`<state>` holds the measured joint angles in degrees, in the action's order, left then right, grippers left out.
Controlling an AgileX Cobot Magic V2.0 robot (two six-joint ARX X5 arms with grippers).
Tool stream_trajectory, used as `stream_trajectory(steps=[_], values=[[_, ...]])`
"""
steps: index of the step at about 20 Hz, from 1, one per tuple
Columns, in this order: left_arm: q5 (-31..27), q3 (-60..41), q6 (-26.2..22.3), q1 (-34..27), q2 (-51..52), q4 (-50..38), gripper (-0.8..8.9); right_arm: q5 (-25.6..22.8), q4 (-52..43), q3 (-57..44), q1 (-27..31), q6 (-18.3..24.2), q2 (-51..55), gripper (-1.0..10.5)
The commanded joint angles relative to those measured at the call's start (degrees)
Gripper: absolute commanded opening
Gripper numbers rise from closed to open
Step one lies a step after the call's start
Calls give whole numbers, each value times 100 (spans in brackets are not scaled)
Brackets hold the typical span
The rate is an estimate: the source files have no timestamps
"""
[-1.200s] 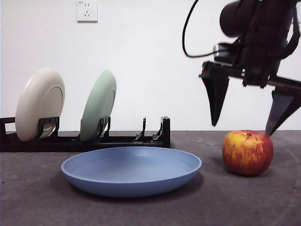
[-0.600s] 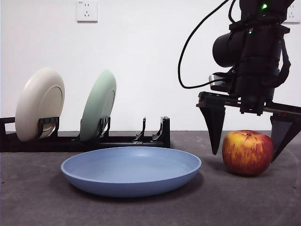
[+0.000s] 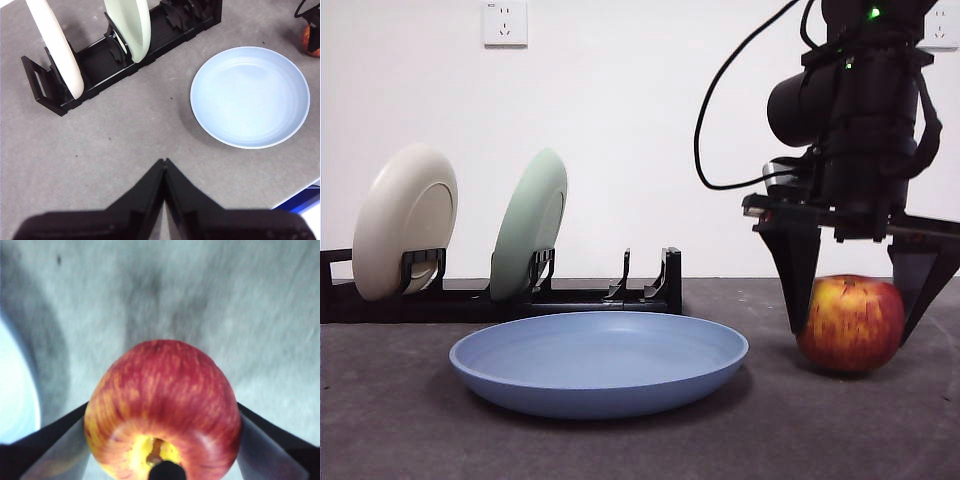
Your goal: Take the blue plate from the plate rack,put the plate on the table,take the apple from the table,put the apple in the plate
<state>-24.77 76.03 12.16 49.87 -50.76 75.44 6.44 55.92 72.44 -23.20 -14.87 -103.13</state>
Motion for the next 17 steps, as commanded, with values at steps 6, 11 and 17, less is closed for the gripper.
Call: stream_trajectory(steps=[6, 11, 17], values=[[116, -63, 149, -17, 46, -7, -9, 223, 382, 957, -693, 4, 264, -12], [81, -63, 269, -17, 190, -4, -9, 240, 376, 1515, -1318, -26, 4, -12], [271, -63, 498, -17, 503, 0, -9, 380, 579, 2249, -1792, 11, -872, -12]])
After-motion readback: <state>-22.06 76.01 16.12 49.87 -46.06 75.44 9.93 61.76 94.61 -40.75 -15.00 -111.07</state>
